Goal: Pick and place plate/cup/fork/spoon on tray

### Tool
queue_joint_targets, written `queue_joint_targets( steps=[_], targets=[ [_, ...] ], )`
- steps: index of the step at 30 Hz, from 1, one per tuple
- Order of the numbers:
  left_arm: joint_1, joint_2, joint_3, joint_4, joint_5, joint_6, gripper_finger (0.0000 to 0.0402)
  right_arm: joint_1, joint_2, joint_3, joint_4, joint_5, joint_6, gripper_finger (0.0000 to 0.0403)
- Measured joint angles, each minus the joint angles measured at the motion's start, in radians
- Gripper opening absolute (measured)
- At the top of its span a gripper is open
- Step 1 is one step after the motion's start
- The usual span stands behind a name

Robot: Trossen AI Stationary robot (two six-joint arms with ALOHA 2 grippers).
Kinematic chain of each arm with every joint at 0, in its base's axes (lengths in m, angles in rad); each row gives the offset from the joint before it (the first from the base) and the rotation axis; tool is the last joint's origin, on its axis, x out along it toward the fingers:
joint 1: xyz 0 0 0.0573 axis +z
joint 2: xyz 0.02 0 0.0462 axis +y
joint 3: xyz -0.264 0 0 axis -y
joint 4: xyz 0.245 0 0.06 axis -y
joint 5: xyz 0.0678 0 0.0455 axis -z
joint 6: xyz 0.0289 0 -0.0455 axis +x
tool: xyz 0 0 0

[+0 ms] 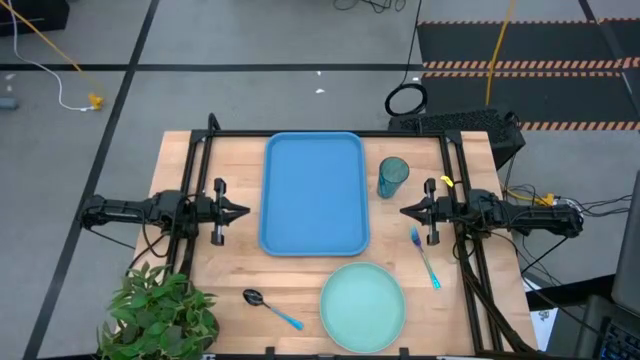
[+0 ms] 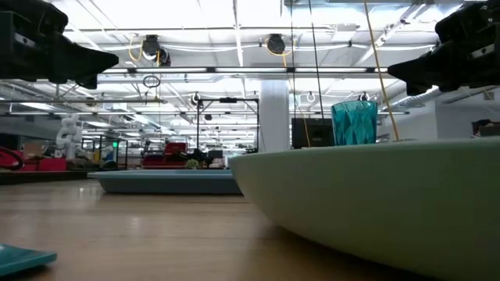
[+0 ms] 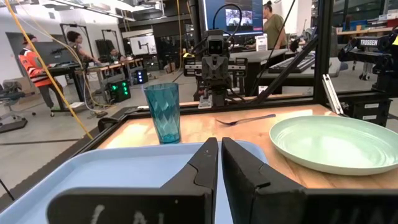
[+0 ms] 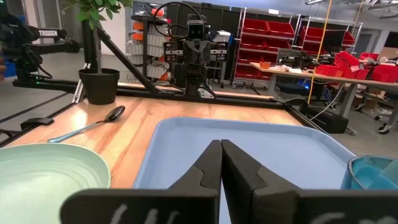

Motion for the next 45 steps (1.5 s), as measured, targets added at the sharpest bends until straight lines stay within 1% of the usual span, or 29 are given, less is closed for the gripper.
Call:
queue_joint_targets(
  steps=[7,10,12,15,18,22,27,33,37,42,45],
  targets=[
    [0.0,0.0,0.0,0.004,0.0,-0.105,0.0026,0.0,0.0,0.0,0.002,0.0,0.003,0.0],
    [0.0,0.0,0.0,0.08,0.0,-0.089,0.0026,0.0,0.0,0.0,0.003,0.0,0.005,0.0],
    [-0.001,0.0,0.006,0.118,0.001,-0.121,0.0026,0.0,0.0,0.0,0.004,0.0,0.027,0.0],
    [-0.01,0.025,0.07,0.091,0.006,-0.146,0.0026,0.0,0.0,0.0,0.009,-0.001,0.095,0.0],
    [-0.028,0.095,0.159,0.043,0.01,-0.147,0.0026,0.0,0.0,0.0,0.027,-0.002,0.133,0.0],
    [-0.059,0.223,0.311,0.049,0.01,-0.109,0.0026,0.0,0.0,0.0,0.045,-0.002,0.136,0.0],
    [-0.076,0.407,0.562,-0.026,0.01,-0.088,0.0026,0.0,0.0,0.0,0.068,-0.003,0.135,0.0],
    [-0.081,0.599,0.894,-0.234,0.002,-0.033,0.0026,0.0,0.0,0.0,0.068,-0.003,0.139,0.0],
    [-0.081,0.71,1.093,-0.375,-0.028,-0.002,0.0026,0.0,0.001,0.0,0.066,-0.003,0.196,0.0],
    [-0.081,0.834,1.307,-0.547,-0.047,-0.005,0.0026,0.0,0.001,0.0,0.111,-0.007,0.273,0.0],
    [-0.08,0.902,1.402,-0.64,-0.048,-0.014,0.0026,0.0,0.001,0.0,0.124,-0.055,0.321,0.0]
  ],
)
